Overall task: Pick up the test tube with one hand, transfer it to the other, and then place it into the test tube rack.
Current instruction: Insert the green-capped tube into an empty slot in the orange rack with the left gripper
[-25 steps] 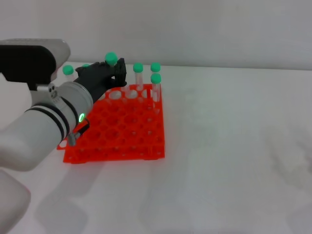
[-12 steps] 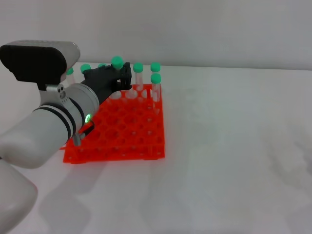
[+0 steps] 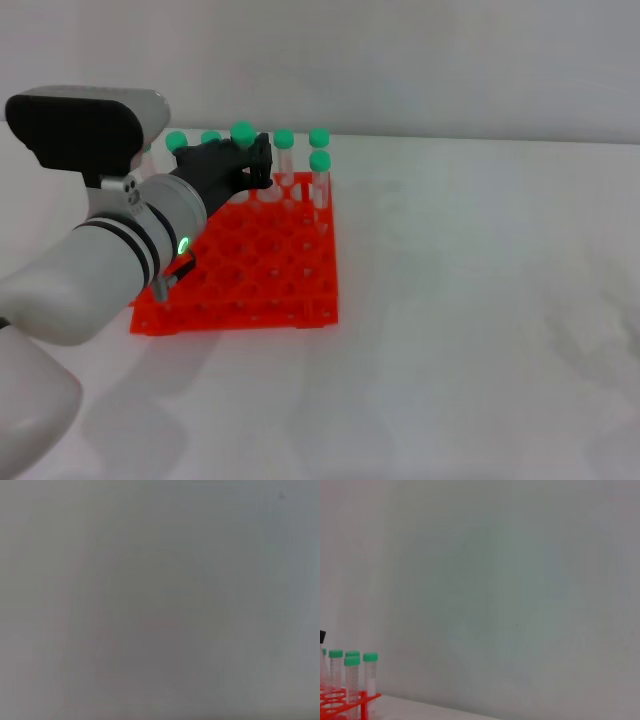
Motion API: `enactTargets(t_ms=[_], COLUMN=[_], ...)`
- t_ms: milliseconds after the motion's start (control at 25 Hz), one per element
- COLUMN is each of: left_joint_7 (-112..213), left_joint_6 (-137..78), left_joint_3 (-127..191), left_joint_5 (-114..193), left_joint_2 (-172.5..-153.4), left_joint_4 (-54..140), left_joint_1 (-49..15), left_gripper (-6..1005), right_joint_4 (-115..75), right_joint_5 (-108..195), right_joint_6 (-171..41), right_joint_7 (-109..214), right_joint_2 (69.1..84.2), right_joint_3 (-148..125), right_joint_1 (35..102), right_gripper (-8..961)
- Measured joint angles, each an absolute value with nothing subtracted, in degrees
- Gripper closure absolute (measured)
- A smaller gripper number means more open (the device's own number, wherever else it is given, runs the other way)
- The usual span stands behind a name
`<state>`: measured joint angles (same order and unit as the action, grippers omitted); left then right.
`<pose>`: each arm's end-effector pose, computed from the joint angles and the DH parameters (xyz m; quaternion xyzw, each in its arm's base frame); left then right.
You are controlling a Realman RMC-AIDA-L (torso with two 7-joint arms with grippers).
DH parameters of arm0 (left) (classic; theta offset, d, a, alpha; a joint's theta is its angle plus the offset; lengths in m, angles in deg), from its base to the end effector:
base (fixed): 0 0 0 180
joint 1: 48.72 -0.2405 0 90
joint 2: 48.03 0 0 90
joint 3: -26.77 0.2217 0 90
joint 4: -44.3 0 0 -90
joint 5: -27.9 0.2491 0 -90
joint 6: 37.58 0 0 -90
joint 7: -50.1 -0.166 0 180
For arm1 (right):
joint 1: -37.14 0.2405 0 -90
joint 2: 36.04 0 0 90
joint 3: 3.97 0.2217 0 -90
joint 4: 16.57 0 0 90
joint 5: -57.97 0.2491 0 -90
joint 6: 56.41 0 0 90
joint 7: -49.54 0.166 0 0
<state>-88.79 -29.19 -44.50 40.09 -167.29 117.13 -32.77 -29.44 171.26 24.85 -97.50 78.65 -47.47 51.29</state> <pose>-0.1496 0.4266 -0.0430 -0.7684 -0.3577 -0.2245 0.4808 0.3651 0.2930 0.0299 -0.7899 0.1900 0.3134 0.4918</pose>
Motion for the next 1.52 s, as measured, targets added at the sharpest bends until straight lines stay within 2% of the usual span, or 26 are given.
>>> enactTargets(t_ms=[320,1520], left_joint_7=[-88.7,-88.7], left_joint_6=[-31.3,-26.8], left_joint_3=[-44.5,-42.3], left_joint_5=[38.3,38.0], left_joint_2=[-167.22,-167.3], left_joint_4=[113.9,116.6], left_joint_1=[-30.4,-30.8], left_gripper=[785,785], right_joint_4=[-29.6,-29.9], right_joint_5=[171.3,171.3], right_joint_6=[24.9,24.7], right_joint_7=[-97.5,-97.6], right_joint_2=[78.65,78.65], right_joint_3=[-47.5,-47.3], right_joint_1=[51.3,51.2], right_gripper=[83,83])
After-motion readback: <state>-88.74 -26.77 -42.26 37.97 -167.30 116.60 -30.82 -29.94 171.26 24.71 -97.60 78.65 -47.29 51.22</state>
